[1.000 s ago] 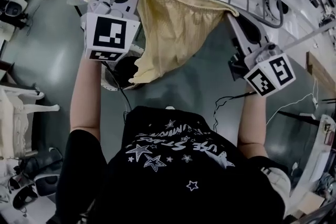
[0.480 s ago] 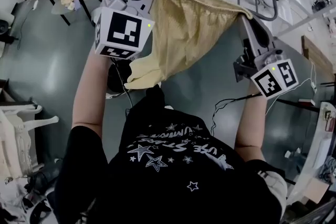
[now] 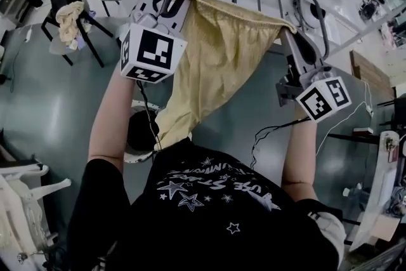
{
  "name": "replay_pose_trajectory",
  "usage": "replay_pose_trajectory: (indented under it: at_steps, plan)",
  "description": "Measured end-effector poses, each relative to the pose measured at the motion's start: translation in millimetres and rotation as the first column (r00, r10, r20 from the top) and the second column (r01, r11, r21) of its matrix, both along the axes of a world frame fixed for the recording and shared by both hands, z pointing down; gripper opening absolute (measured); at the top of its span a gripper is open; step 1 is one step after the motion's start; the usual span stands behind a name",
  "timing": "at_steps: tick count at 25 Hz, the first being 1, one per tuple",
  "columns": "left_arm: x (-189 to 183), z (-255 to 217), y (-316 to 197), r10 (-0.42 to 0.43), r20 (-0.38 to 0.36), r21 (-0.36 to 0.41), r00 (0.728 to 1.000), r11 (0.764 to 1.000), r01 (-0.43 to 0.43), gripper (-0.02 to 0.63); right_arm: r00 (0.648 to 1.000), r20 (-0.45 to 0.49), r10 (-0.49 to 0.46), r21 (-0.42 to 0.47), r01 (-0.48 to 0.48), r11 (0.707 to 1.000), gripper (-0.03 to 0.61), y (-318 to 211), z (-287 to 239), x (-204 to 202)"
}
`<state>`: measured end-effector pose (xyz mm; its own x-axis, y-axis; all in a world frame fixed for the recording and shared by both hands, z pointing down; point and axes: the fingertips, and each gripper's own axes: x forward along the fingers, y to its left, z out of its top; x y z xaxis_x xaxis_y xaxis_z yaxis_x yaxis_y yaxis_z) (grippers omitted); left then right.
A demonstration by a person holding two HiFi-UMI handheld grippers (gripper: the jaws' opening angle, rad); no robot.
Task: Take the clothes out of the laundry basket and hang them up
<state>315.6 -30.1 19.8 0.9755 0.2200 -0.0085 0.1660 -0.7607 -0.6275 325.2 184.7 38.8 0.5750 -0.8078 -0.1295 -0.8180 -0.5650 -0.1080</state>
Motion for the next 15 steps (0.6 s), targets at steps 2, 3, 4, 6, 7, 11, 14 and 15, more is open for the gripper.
replay_pose_trajectory:
  at_steps: [2,3,4,6,7,11,14,15]
  plan:
    - [18.4,-10.1,-8.9,0.028,-0.018,0.005,0.999,1.000,-0.028,0.052,1.000,-0.005,0.015,0.030,-0.015,0.999,0.032,-10.9,-11.7,19.8]
    - [26.6,-16.4,-13.0,0.041,-0.030,0.005,0.999,0.999,-0.041,0.052,1.000,-0.024,0.009,0.043,-0.008,0.999,0.032,-18.5,-21.4,27.5]
    - [34.7,-23.5,-17.3,0.052,-0.044,0.006,0.998,0.999,-0.052,0.052,0.999,-0.052,-0.004,0.053,0.007,0.999,0.032,-27.3,-33.2,34.3]
    - [50.1,-39.2,-24.9,0.069,-0.073,0.011,0.995,0.998,-0.068,0.052,0.995,-0.101,-0.005,0.069,0.012,0.998,0.032,-39.7,-55.3,49.0]
    - [57.6,-46.4,-27.7,0.077,-0.085,0.015,0.993,0.997,-0.076,0.052,0.993,-0.117,0.007,0.075,0.002,0.997,0.032,-42.8,-64.3,56.7]
    - [85.9,-67.6,-34.9,0.105,-0.112,0.024,0.988,0.994,-0.103,0.052,0.986,-0.159,0.041,0.088,-0.027,0.996,0.032,-51.5,-92.6,85.4]
    - [107.0,-73.7,-34.9,0.119,-0.111,0.036,0.987,0.993,-0.116,0.052,0.985,-0.163,0.062,0.092,-0.048,0.995,0.032,-53.3,-99.6,108.2]
    - [114.2,-72.1,-35.7,0.119,-0.105,0.037,0.987,0.993,-0.116,0.052,0.985,-0.157,0.067,0.091,-0.053,0.994,0.032,-53.6,-98.2,116.5]
